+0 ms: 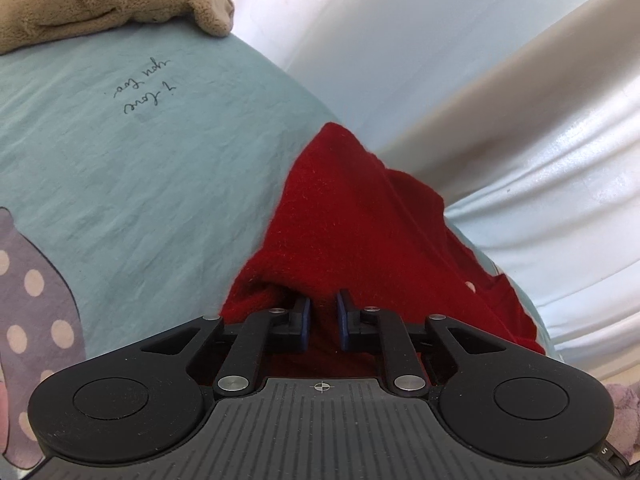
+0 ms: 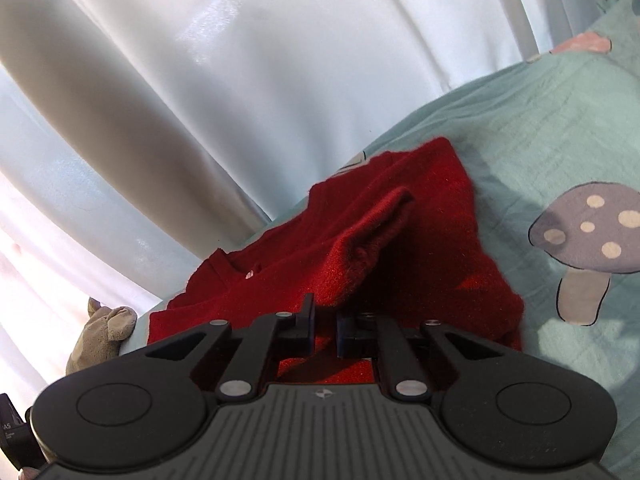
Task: Fold small clothes
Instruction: 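Fold the coat side inward and open both grippers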
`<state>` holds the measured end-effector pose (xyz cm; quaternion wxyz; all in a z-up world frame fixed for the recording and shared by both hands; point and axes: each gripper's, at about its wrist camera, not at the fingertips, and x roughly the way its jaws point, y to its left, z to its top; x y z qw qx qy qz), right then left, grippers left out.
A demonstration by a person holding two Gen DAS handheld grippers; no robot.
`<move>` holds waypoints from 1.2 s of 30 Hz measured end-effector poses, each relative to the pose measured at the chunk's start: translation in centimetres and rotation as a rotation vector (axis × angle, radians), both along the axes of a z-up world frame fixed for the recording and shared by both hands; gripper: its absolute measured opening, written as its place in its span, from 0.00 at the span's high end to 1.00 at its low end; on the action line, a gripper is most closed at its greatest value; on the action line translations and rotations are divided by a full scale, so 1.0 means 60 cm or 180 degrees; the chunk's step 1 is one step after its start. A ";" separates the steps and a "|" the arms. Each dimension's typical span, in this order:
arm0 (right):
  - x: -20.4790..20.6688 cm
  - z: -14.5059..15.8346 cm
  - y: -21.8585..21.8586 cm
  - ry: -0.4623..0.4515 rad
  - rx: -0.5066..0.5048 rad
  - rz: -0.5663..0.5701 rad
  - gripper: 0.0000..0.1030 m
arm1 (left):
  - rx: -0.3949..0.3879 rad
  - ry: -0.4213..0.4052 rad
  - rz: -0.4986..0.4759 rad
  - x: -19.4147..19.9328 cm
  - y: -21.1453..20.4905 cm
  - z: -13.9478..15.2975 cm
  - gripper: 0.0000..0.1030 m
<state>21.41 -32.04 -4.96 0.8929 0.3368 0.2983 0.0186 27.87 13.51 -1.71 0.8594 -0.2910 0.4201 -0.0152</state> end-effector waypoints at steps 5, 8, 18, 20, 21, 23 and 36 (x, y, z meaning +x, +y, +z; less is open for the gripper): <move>-0.018 0.021 0.010 -0.0085 -0.0159 0.0095 0.92 | 0.0050 -0.0051 -0.0013 -0.014 0.010 0.006 0.89; -0.023 0.014 0.012 -0.0028 -0.0231 0.0118 0.92 | 0.0236 -0.0064 -0.0025 -0.019 0.007 0.007 0.92; -0.052 -0.003 0.011 0.0294 -0.0523 0.0196 0.77 | 0.0664 0.0154 -0.0296 -0.092 0.013 0.009 0.46; -0.083 0.006 0.006 0.0309 -0.0600 0.0334 0.72 | 0.0752 0.0191 -0.0368 -0.131 0.017 0.019 0.42; -0.105 0.009 0.002 0.0347 -0.0631 0.0452 0.71 | 0.0765 0.0238 -0.0375 -0.153 0.022 0.023 0.37; -0.148 0.009 -0.007 0.0439 -0.0678 0.0644 0.71 | 0.0741 0.0335 -0.0358 -0.195 0.036 0.023 0.28; -0.375 -0.011 -0.124 0.0933 -0.0112 0.0589 0.48 | 0.0636 0.0865 -0.0820 -0.323 0.090 0.001 0.23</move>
